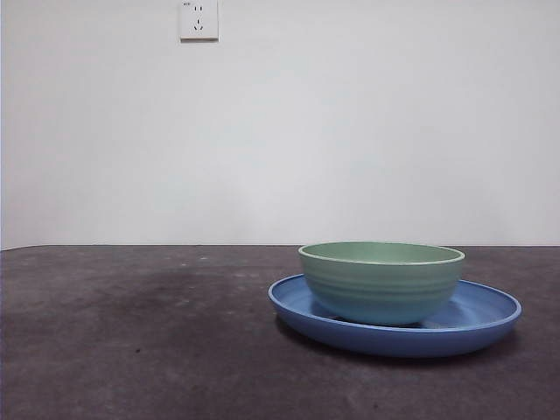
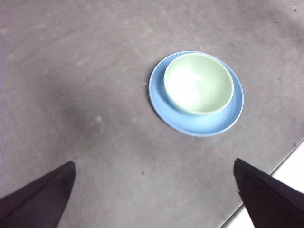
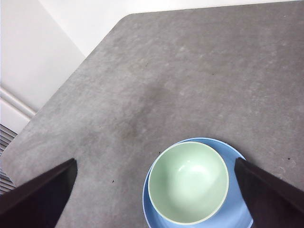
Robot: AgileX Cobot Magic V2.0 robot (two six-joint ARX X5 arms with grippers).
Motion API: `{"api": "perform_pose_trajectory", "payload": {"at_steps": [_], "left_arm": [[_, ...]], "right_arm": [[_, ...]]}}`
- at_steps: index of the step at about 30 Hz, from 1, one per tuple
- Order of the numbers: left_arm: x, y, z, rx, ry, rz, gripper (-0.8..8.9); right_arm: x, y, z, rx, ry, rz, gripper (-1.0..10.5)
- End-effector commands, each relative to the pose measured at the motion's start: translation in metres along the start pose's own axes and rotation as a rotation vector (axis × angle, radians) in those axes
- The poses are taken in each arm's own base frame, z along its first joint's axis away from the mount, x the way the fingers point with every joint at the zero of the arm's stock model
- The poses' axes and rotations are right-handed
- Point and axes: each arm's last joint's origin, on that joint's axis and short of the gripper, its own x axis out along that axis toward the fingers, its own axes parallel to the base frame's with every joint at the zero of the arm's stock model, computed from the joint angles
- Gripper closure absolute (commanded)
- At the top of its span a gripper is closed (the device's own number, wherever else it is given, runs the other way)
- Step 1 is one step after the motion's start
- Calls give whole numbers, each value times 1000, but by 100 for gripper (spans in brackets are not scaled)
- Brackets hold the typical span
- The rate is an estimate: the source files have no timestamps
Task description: Place the green bowl on the blue plate
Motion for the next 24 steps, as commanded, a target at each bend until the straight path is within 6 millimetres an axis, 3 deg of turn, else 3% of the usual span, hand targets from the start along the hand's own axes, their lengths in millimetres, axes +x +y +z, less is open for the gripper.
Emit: {"api": "perform_pose_trajectory", "payload": {"at_steps": [1, 11, 19, 24], "left_arm": [[-11, -3, -17, 22, -59, 1, 282], [-31, -9, -84, -54, -136, -32, 283], [-39, -17, -89, -61, -187, -265, 283], [-39, -17, -88, -56, -190, -277, 283]], "right_arm": [[-1, 3, 5, -28, -15, 5, 273], [-1, 2, 5, -24, -14, 5, 273], [-1, 2, 5, -16, -14, 4, 273], [-1, 2, 5, -16, -14, 4, 273]]}}
